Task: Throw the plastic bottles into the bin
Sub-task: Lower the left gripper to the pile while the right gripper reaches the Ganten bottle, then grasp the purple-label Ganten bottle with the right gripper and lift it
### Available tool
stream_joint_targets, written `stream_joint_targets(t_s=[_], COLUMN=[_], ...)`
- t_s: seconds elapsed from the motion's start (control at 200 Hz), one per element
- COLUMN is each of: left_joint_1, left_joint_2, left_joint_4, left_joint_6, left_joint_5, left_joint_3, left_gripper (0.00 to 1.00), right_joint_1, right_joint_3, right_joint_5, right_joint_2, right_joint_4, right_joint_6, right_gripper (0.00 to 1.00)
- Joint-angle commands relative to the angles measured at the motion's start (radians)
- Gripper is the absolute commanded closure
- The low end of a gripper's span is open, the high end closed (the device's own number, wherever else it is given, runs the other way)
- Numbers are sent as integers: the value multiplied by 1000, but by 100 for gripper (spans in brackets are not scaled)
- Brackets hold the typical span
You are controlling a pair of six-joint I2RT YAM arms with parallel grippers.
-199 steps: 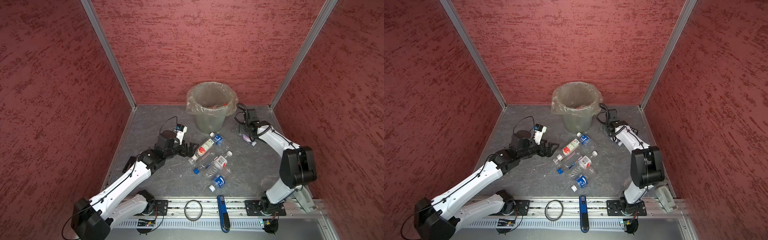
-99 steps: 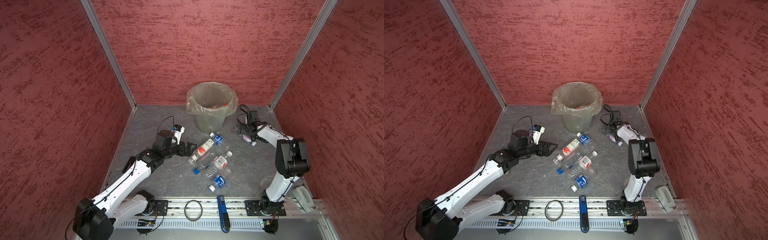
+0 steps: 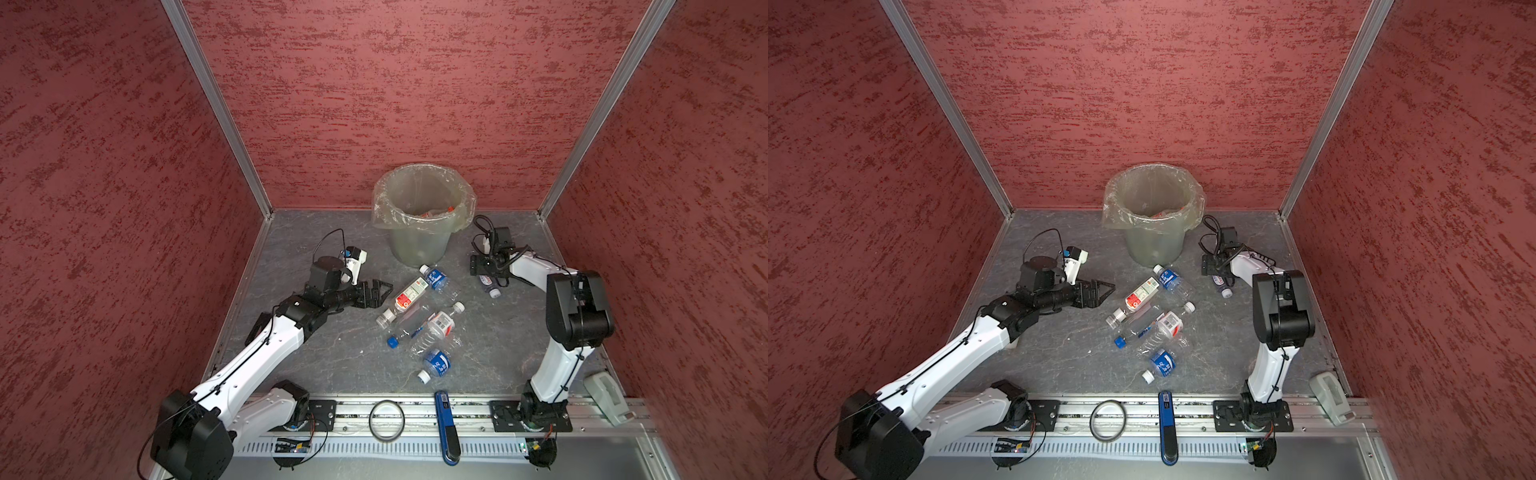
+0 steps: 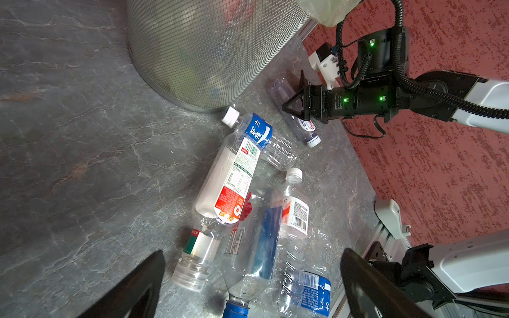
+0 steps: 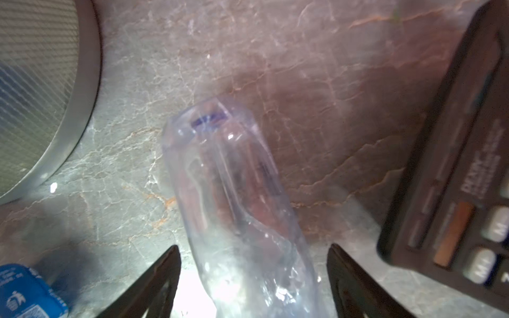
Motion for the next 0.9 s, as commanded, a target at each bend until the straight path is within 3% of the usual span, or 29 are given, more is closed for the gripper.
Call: stream_joint_targets(t_s=[0.0, 0.897], left_joint_1=[3, 1], left_joint_2=[6, 38], left_joint_4=[16, 36], left_joint_6=[-6, -37], left_joint_5=[16, 26], left_joint_3=[6, -26], left_gripper=[0, 0], right_joint_1=[3, 10], right_joint_3=[-11, 22], right_joint_5=[-12, 0], right_joint_2=[0, 20], right_joint_4=[-26, -35], right_joint_6=[28, 36], right_gripper=[18, 41])
